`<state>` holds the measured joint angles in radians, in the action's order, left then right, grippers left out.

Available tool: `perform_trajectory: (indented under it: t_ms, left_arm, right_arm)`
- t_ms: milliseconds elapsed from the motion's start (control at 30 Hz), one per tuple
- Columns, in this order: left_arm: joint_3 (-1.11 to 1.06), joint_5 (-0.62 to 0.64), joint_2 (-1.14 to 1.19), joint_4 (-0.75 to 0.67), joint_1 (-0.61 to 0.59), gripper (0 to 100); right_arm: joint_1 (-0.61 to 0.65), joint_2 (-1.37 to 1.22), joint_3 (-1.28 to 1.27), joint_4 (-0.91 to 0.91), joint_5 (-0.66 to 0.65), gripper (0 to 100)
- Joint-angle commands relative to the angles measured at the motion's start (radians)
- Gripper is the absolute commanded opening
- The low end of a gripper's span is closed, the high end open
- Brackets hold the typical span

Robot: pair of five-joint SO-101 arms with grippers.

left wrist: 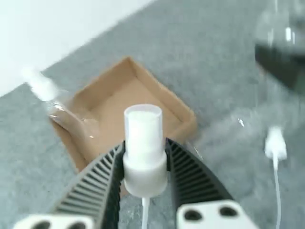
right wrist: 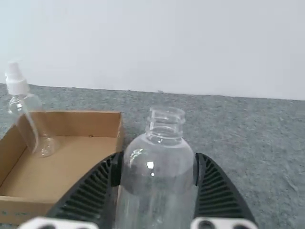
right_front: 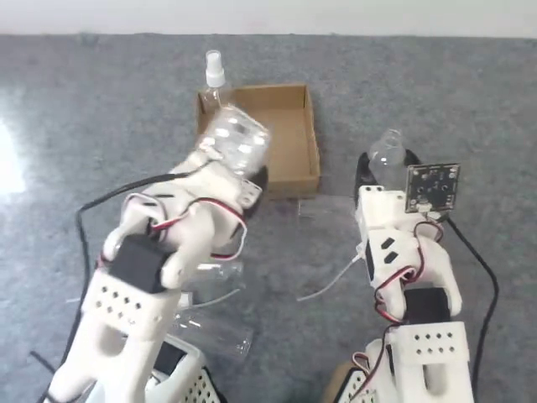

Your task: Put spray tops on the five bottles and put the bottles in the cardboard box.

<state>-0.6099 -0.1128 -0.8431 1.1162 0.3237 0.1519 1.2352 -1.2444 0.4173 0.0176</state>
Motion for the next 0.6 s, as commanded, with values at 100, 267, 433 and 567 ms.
perform_trajectory:
  t_ms: [100,267,433,567]
  left_arm:
    - [-0.019,0.172,-0.17,-0.068,-0.127,1]
    - [-0.213,0.219,-0.364,-0.181,-0.201,1]
    - [-0.309,0.25,-0.491,-0.222,-0.232,1]
    - [-0.325,0.293,-0.508,-0.222,-0.232,1]
  right_arm:
    - [0.087,0.025,0.002,-0.042,0.008,9.0]
    - [0.139,0.025,-0.002,-0.039,0.005,9.0]
    - [0.174,0.027,-0.02,-0.048,0.005,9.0]
    - [0.2,0.027,-0.021,-0.041,0.005,9.0]
